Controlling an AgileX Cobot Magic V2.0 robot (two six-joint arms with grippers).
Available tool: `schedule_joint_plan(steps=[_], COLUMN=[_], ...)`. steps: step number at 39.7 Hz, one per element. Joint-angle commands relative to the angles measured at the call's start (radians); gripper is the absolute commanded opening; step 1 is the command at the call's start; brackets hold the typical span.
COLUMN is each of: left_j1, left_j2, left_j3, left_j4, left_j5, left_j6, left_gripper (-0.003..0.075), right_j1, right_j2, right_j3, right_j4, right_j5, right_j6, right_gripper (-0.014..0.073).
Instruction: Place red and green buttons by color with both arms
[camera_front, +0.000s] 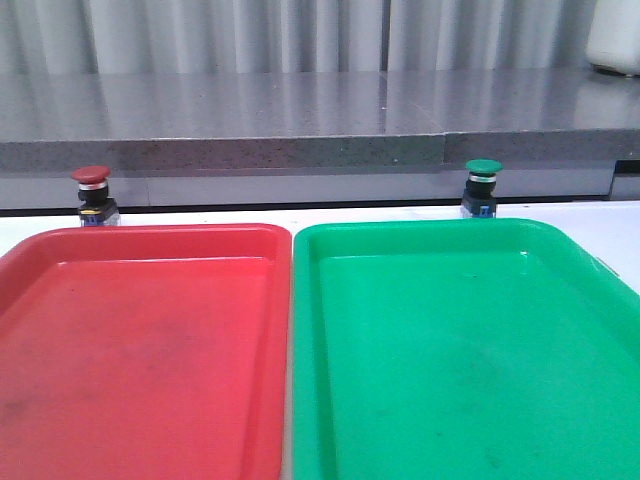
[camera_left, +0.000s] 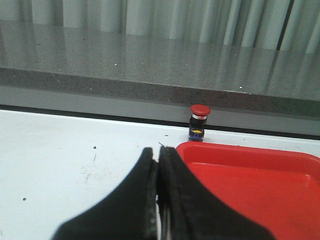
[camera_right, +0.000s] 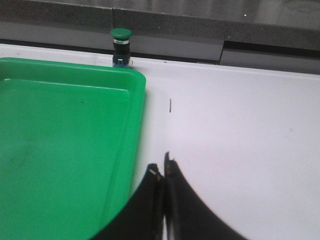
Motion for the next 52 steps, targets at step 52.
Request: schedule_joint_plan(steps=[52], left_j1=[0.001], left_j2=[-0.015], left_j3=[0.024], left_j4=[-0.010], left_j5=[-0.240], left_j6=[-0.009], left_gripper=[-0.0020], right_j1=[-0.007], right_j2=[-0.017], right_j3=[-0.017], right_j4=[-0.001], right_j5=[-0.255], right_j6=[0.001], right_gripper=[-0.0068])
